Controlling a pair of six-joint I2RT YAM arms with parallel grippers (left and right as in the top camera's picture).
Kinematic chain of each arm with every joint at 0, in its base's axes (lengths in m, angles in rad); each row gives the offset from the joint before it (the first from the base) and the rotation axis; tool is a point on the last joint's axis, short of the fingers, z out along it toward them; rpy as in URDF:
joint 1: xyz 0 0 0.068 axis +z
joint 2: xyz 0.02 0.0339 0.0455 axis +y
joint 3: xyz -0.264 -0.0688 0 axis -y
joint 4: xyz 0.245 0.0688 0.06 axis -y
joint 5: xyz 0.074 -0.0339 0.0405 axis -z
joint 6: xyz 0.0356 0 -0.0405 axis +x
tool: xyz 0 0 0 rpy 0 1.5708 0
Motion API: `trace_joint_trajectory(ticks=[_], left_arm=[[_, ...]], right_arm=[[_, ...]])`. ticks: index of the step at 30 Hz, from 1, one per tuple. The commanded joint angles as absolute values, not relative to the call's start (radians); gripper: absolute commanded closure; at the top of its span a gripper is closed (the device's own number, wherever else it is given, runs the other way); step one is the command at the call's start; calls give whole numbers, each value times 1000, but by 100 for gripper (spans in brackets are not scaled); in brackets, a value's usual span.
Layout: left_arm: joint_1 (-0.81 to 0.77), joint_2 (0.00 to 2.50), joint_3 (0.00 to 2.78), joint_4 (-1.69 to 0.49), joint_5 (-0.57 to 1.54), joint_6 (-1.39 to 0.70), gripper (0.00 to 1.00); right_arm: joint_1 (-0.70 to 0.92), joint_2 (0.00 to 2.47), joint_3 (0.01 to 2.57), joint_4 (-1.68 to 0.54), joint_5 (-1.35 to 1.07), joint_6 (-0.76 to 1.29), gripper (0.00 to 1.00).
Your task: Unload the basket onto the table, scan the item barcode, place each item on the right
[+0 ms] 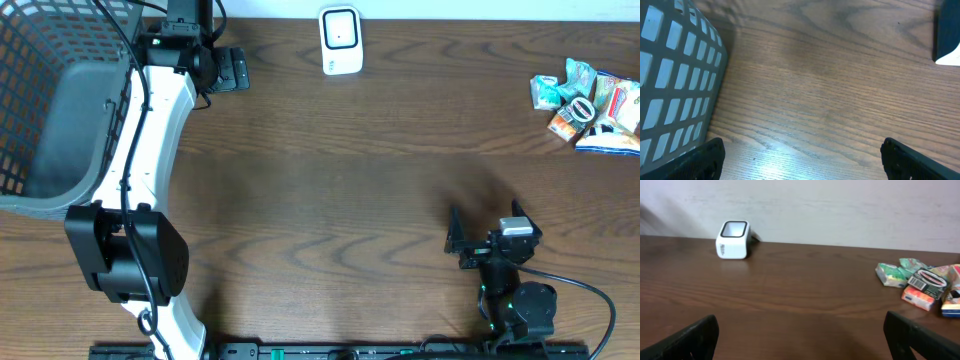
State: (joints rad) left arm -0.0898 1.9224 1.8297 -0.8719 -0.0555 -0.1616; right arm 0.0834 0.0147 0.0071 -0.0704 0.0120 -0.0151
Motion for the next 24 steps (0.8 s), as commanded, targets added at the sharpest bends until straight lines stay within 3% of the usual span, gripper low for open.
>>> trace_joint_trajectory(ticks=[1, 24], left_arm=[[-90, 1902, 1842, -875, -64, -178, 2], [-90, 1902, 1842, -875, -65, -178, 2]], right_arm=[[62, 6, 6, -75, 16, -32, 1], [38, 6, 6, -79, 9, -46, 1]])
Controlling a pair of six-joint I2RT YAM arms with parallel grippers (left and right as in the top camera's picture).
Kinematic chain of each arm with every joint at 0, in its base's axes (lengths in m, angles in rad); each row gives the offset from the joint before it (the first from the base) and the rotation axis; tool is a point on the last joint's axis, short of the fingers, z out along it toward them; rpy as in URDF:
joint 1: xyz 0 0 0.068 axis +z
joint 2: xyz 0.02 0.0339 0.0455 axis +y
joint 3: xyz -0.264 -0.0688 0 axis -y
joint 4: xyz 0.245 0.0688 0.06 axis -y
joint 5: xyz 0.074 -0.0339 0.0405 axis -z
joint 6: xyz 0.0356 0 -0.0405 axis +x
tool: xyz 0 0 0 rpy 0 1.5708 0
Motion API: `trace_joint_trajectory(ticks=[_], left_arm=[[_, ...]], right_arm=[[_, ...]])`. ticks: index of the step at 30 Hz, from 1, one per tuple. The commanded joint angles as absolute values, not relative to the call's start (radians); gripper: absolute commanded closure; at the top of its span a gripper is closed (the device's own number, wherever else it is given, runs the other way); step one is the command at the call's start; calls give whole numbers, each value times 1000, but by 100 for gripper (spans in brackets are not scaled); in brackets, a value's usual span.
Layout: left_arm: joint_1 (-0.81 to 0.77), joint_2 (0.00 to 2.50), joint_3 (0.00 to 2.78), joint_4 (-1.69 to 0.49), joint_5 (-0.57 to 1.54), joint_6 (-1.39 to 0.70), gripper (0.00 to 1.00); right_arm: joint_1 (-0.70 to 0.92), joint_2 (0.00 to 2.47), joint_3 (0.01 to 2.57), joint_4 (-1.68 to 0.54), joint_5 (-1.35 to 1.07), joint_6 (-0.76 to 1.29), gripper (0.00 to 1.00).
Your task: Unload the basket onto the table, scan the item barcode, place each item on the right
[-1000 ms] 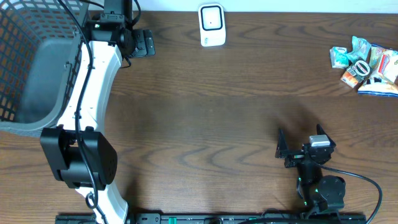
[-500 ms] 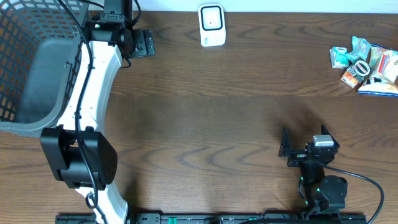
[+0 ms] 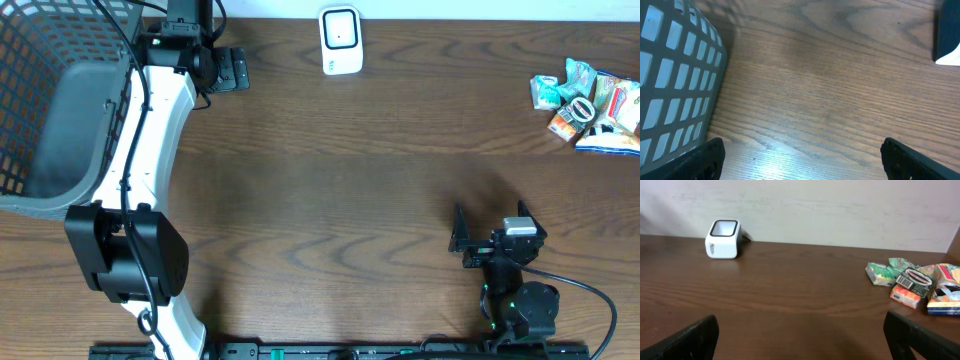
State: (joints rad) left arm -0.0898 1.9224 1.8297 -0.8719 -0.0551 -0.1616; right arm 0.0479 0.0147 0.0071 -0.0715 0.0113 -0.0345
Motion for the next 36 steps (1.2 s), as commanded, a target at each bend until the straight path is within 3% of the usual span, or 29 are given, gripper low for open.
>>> trace_joint_trajectory(ticks=[1, 36], left_arm=[[-90, 1902, 1842, -875, -64, -178, 2], [-90, 1902, 1842, -875, -64, -178, 2]], right_arm=[[38, 6, 6, -80, 9, -46, 1], [30, 6, 6, -75, 12, 6, 1]])
